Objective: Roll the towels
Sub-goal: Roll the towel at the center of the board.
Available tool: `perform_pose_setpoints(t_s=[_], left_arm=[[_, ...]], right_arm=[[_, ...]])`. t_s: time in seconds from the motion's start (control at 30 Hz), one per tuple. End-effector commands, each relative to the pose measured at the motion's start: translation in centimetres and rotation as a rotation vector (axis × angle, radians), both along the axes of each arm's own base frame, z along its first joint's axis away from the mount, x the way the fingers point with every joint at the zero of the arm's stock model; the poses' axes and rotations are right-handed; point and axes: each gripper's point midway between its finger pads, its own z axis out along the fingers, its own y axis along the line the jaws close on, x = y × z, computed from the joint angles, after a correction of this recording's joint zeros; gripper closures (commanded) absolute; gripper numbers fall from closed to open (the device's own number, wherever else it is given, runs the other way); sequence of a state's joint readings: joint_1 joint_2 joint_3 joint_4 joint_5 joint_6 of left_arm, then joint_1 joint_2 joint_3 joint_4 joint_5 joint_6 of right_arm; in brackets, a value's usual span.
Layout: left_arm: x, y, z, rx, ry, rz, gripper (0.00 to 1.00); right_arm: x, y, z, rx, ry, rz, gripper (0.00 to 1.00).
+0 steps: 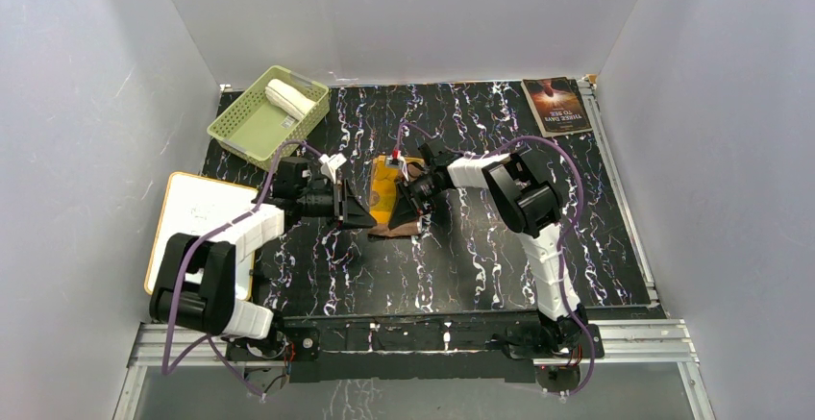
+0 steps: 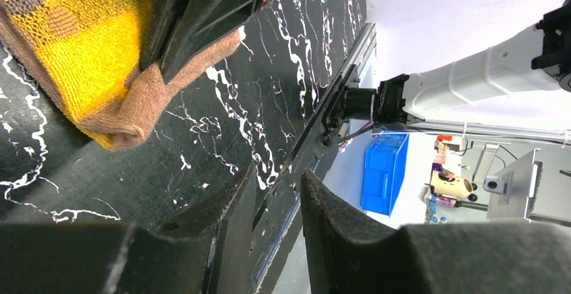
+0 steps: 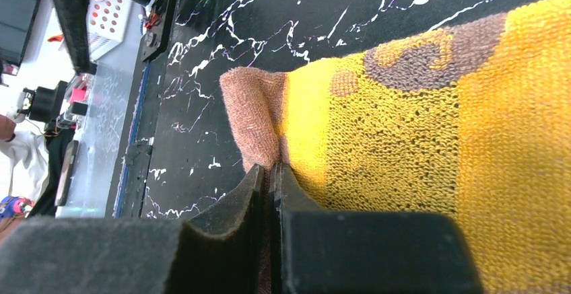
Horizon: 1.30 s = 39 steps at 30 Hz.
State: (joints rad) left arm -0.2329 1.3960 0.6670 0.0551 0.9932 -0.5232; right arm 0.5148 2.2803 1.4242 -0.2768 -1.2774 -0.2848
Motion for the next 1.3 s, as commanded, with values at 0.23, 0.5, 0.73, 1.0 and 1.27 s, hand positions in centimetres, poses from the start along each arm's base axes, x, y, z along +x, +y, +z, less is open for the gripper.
perform_pose_setpoints(t_s=[0.23, 0.5, 0.73, 1.0, 1.27], left_arm=[[1.0, -0.9, -3.2, -0.052, 0.075, 0.019, 0.92], [3.8, -0.9, -5.7, -0.006, 0.052, 0.094, 1.00], [4.8, -0.3, -8.0, 0.076, 0.066, 0.141, 1.00], [5.1, 0.8, -10.8, 0.182, 0.085, 0.167, 1.00], [3.7, 0.7, -12.5, 0.213, 0.120, 0.160, 1.00]], right_arm=[[1.5, -0.6, -5.0, -0.127, -0.026, -0.077, 1.00], [1.2, -0.8, -5.1, -0.133, -0.022, -0.078, 1.00], [0.8, -1.0, -5.4, -0.137, -0.012, -0.078, 1.00], [0.9, -1.1, -5.7, -0.150, -0.023, -0.083, 0.97], [1.6, -1.2, -5.9, -0.172, -0.054, -0.107, 0.76]])
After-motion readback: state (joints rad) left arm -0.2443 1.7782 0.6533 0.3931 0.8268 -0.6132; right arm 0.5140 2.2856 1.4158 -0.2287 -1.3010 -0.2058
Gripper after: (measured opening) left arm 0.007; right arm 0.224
